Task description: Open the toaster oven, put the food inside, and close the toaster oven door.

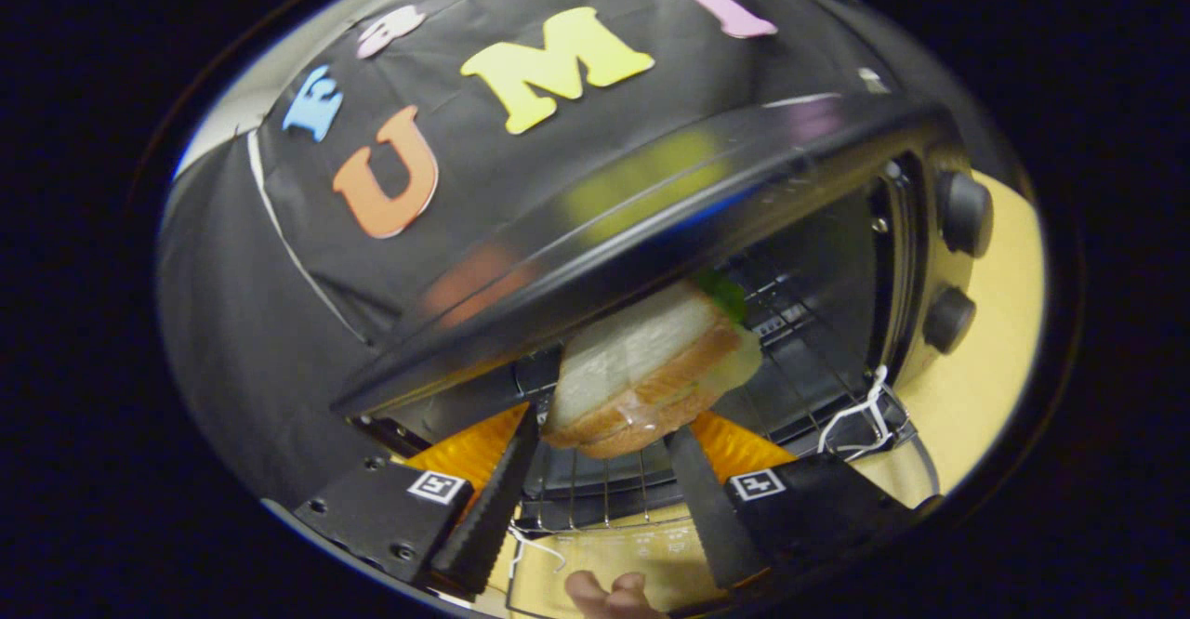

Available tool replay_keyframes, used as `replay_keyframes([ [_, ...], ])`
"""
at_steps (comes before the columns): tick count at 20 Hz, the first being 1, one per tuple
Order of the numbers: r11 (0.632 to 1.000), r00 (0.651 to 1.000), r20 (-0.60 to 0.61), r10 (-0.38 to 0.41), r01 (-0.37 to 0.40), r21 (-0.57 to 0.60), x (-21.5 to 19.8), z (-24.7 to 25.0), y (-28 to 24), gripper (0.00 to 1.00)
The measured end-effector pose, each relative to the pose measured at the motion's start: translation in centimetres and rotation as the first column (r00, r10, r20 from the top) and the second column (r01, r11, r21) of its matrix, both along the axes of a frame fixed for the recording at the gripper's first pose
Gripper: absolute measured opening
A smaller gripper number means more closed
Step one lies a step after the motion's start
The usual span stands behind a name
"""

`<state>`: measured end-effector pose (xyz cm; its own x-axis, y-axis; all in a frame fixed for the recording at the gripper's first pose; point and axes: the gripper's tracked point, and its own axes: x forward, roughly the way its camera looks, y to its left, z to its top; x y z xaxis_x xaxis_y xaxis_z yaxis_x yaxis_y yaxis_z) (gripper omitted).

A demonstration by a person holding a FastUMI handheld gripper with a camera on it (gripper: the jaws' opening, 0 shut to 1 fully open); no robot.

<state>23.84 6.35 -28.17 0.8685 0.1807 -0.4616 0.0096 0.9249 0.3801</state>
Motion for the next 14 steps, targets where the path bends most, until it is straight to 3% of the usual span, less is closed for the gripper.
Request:
replay_keyframes([
  [3, 0.985, 1.000, -0.009, 0.022, -0.023, -0.173, -0.8, -1.1, 0.3, 0.92],
  [7, 0.946, 0.999, -0.032, 0.042, -0.050, -0.320, -1.8, -1.9, 0.3, 0.92],
  [11, 0.920, 0.994, -0.095, 0.053, -0.086, -0.382, -4.0, -2.0, 0.8, 0.92],
  [14, 0.921, 0.989, -0.144, 0.043, -0.095, -0.379, -5.9, -2.0, 0.4, 0.92],
])
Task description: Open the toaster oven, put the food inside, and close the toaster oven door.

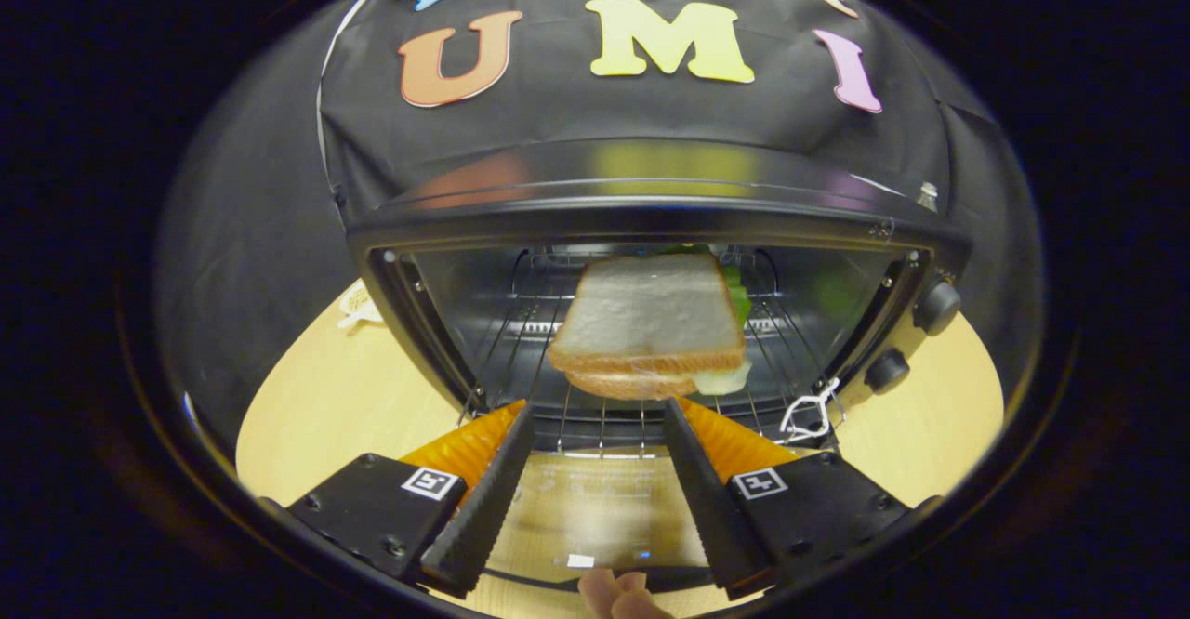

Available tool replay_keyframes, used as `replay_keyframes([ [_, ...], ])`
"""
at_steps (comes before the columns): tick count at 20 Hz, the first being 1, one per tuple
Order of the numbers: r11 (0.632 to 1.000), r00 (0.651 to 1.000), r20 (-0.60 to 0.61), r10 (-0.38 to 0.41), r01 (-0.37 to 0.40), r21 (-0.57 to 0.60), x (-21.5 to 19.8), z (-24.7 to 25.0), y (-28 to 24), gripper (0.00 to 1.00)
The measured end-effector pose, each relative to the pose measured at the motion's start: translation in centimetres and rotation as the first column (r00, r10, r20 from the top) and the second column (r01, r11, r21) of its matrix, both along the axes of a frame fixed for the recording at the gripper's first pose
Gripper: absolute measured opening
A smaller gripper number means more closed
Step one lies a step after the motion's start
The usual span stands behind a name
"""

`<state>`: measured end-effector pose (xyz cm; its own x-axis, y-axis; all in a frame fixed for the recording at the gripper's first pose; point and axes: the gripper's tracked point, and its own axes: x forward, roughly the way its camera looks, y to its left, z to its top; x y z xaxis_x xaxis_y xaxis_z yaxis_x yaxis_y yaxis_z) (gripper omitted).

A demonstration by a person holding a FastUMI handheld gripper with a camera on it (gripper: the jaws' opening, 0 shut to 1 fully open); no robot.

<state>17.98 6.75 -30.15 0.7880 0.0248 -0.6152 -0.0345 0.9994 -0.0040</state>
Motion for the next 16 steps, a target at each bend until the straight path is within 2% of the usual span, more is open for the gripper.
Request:
replay_keyframes([
  [2, 0.999, 1.000, 0.017, -0.027, 0.026, 0.019, -0.6, 0.9, -0.4, 0.92],
  [6, 0.996, 0.999, -0.028, -0.032, 0.035, 0.084, -4.4, 2.2, -0.9, 0.92],
  [10, 0.999, 0.999, -0.011, -0.031, 0.031, 0.017, -7.7, 3.6, -1.7, 0.91],
  [13, 0.997, 0.997, -0.044, -0.067, 0.068, 0.021, -10.7, 2.8, -1.8, 0.91],
  [16, 0.998, 0.994, -0.104, -0.042, 0.047, 0.047, -12.3, 1.2, -0.8, 0.92],
])
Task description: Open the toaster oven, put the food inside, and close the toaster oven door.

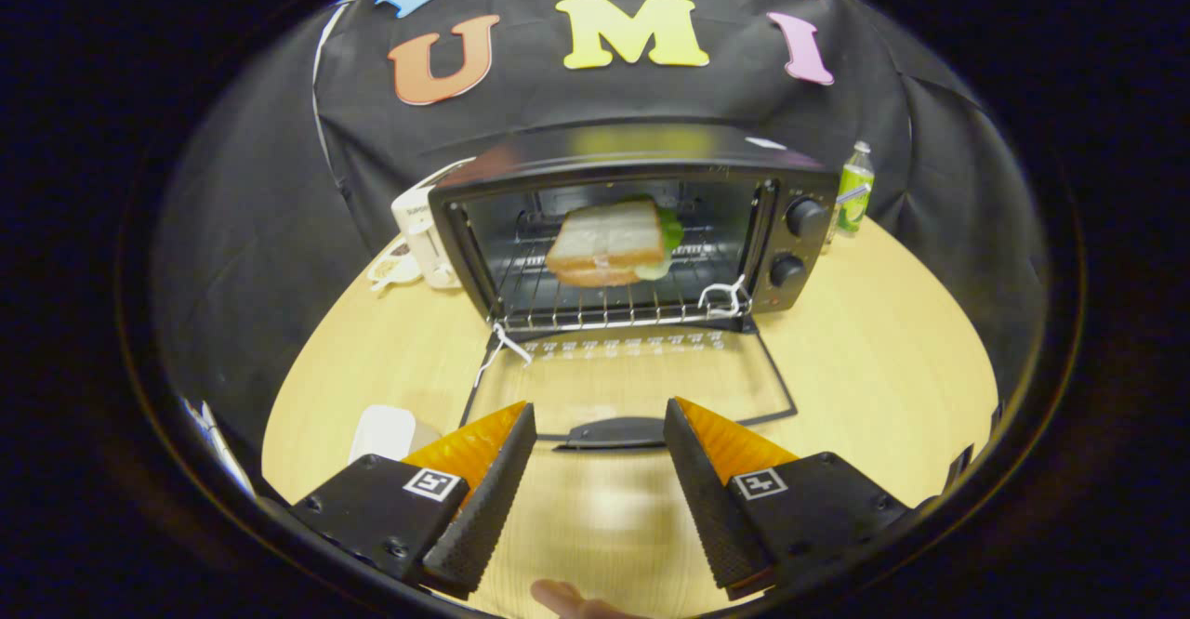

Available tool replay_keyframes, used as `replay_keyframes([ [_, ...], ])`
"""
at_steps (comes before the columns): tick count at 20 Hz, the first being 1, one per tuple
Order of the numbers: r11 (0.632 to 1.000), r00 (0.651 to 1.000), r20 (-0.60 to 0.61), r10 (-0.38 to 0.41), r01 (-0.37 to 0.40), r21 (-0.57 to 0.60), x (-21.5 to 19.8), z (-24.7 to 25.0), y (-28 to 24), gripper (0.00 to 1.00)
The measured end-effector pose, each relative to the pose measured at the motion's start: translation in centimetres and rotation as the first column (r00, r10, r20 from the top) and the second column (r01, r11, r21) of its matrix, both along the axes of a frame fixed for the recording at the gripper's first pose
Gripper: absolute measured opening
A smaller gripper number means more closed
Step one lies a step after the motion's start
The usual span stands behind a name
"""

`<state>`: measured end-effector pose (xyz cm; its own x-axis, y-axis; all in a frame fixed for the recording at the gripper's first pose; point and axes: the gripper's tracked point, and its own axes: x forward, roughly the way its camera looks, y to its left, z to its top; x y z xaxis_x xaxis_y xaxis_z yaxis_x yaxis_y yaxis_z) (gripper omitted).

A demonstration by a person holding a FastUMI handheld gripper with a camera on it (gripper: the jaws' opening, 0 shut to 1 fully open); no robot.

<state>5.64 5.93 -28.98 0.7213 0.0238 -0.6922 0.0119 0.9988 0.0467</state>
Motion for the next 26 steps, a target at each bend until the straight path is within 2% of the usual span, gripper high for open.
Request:
replay_keyframes([
  [4, 0.996, 0.999, -0.025, -0.024, 0.022, -0.081, -0.6, -2.1, -1.7, 0.92],
  [7, 0.998, 0.995, -0.091, -0.042, 0.038, -0.043, -1.3, -3.9, -1.4, 0.92],
  [10, 0.998, 0.993, -0.115, -0.037, 0.031, -0.056, -1.4, -4.8, -1.2, 0.92],
  [16, 0.997, 0.982, -0.171, -0.078, 0.077, -0.010, -1.0, -6.7, -1.5, 0.92],
  [23, 0.998, 0.983, -0.171, -0.063, 0.061, -0.020, -0.9, -6.6, -1.7, 0.91],
  [26, 0.998, 0.991, -0.121, -0.050, 0.046, -0.030, -0.4, -5.4, -1.8, 0.91],
])
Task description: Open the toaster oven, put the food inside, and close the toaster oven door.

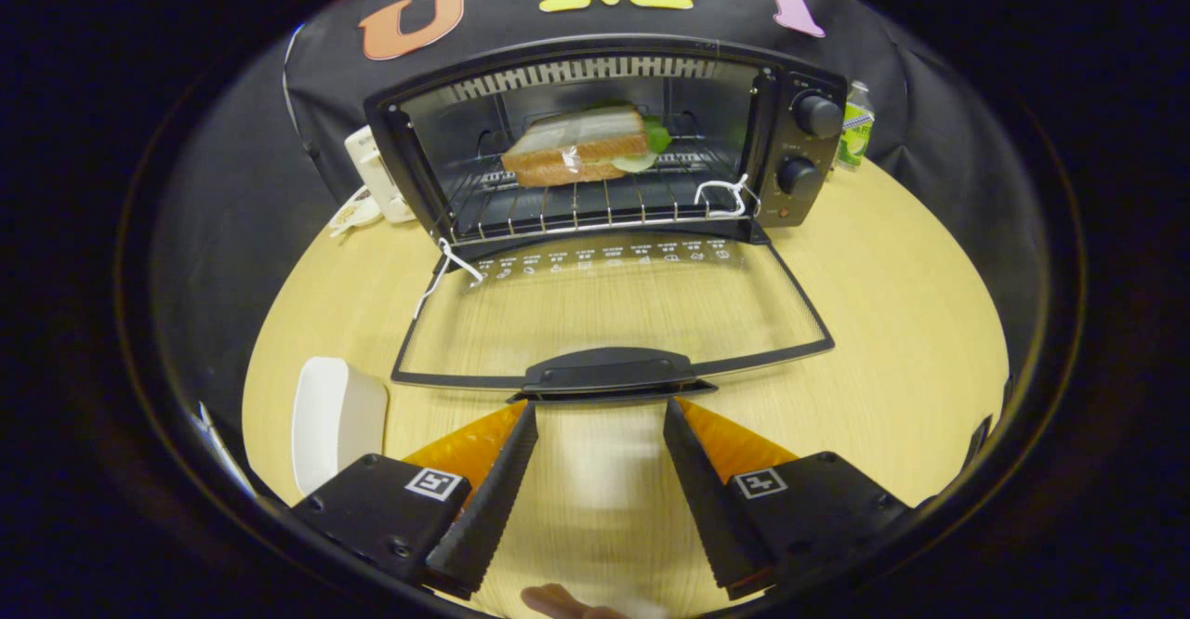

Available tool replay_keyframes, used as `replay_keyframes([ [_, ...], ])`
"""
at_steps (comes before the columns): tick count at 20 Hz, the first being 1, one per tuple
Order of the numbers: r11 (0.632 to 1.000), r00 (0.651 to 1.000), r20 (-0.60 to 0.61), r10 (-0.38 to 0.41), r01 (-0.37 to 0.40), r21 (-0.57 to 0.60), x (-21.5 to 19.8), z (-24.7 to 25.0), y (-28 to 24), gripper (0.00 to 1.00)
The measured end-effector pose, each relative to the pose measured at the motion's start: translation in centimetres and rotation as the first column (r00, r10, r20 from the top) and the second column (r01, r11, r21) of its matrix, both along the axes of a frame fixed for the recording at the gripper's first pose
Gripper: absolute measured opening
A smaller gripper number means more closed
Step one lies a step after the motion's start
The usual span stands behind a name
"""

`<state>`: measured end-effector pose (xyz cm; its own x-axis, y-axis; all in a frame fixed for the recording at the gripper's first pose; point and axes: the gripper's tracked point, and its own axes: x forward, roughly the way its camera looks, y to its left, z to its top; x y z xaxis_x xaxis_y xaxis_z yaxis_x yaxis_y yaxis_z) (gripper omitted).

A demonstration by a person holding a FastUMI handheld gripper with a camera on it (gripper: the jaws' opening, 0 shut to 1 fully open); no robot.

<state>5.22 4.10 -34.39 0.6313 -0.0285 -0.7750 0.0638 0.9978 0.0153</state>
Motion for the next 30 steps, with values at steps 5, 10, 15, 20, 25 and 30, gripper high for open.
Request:
replay_keyframes([
  [5, 1.000, 0.999, 0.045, 0.005, -0.005, -0.007, -0.1, 1.3, 0.0, 0.91],
  [10, 1.000, 0.994, 0.113, 0.007, -0.006, -0.008, 0.4, 3.0, 0.1, 0.91],
  [15, 1.000, 0.987, 0.160, 0.000, -0.002, 0.013, 1.0, 4.1, 0.2, 0.91],
  [20, 1.000, 0.975, 0.223, -0.004, 0.002, 0.013, 1.7, 5.5, 0.4, 0.91],
  [25, 1.000, 0.954, 0.300, 0.009, -0.001, -0.026, 2.6, 7.3, 0.5, 0.91],
  [30, 0.997, 0.916, 0.399, 0.034, -0.004, -0.077, 3.9, 9.2, 0.6, 0.91],
])
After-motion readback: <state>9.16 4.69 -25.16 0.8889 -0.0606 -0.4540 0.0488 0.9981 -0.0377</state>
